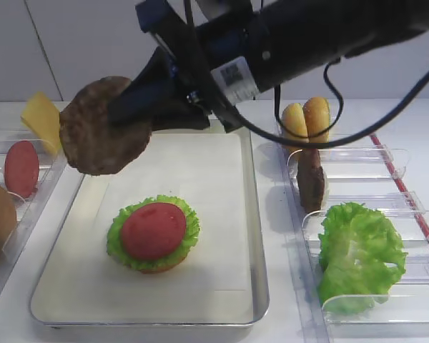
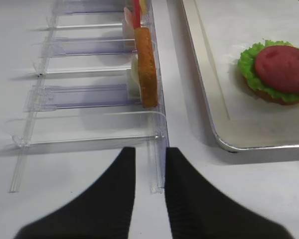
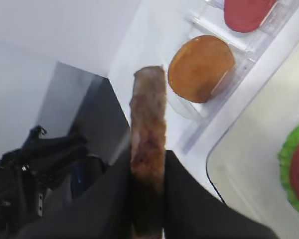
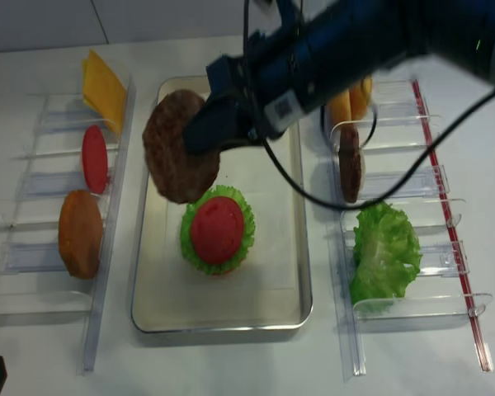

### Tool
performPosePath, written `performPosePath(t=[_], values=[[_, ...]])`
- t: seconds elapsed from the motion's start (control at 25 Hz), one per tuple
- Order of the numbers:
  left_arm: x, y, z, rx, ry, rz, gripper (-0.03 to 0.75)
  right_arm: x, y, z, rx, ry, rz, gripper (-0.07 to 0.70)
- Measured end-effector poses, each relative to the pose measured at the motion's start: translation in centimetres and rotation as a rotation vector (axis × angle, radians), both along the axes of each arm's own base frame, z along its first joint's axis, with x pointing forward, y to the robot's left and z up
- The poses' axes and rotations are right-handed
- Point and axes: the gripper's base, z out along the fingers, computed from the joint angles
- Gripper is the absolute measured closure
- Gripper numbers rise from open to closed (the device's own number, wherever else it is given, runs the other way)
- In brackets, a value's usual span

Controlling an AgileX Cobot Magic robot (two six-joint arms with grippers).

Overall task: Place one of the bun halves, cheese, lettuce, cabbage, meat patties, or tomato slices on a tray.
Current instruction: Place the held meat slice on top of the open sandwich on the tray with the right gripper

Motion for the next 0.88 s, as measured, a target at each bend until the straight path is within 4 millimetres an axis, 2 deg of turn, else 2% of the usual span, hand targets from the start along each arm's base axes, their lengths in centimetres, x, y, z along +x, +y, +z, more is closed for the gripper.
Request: performPosePath(t=[0.2, 0.4, 0.88], values=[[0.0, 0.0, 0.0, 0.000, 0.000, 0.000, 0.576, -0.3, -0.4, -3.6, 0.072, 0.106, -0.130, 0.477], [0.0, 0.0, 0.0, 0.000, 0.000, 0.000, 0.576, 0.0, -0.9, -7.2, 0.043, 0.248, -0.283, 0.477], [0.0, 0.0, 0.0, 0.000, 0.000, 0.000, 0.576, 0.8, -0.4, -12.4, -0.026, 0.407, -0.306, 0.477]])
